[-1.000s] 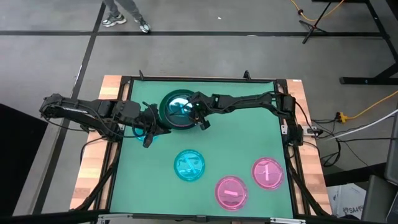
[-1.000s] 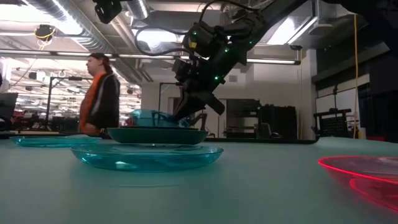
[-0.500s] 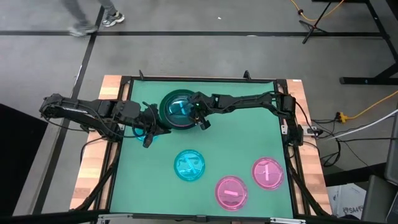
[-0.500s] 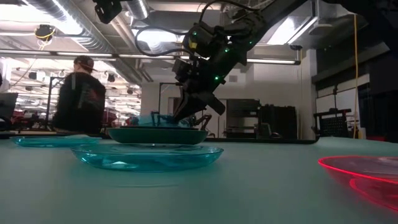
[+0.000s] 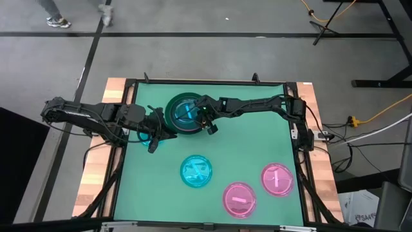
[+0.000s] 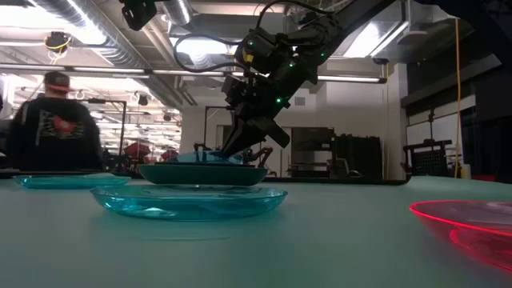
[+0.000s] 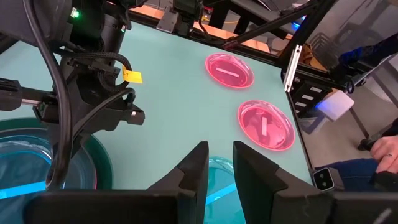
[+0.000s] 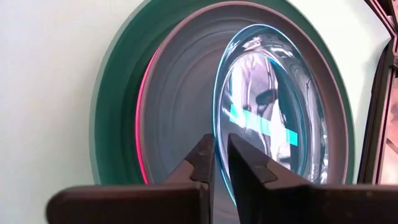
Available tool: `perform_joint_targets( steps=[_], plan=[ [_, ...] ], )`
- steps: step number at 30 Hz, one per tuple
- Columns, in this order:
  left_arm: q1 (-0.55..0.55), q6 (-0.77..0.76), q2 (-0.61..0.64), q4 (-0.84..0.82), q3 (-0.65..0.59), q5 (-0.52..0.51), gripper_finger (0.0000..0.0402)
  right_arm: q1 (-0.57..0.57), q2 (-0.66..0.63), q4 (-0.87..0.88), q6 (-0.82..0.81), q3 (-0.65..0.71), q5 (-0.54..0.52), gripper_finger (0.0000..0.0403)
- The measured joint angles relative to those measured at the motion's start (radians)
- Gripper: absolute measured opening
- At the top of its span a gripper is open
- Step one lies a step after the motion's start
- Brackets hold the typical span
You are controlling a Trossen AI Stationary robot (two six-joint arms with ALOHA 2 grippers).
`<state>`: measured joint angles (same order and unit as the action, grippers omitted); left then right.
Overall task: Stack plastic plates
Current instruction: Stack the top right blue plate on top of the black plate, then stack the top blue plate on top of the blue plate
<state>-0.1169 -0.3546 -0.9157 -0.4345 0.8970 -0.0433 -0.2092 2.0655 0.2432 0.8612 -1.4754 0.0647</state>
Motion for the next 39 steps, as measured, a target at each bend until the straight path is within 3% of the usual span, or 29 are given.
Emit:
perform_joint_targets(
  steps=[39],
  plan=[
    [0.000, 0.000, 0.000, 0.000, 0.000, -0.006, 0.0066, 0.000, -0.001, 0.087, 0.001, 0.000, -0.020, 0.0038]
  ],
)
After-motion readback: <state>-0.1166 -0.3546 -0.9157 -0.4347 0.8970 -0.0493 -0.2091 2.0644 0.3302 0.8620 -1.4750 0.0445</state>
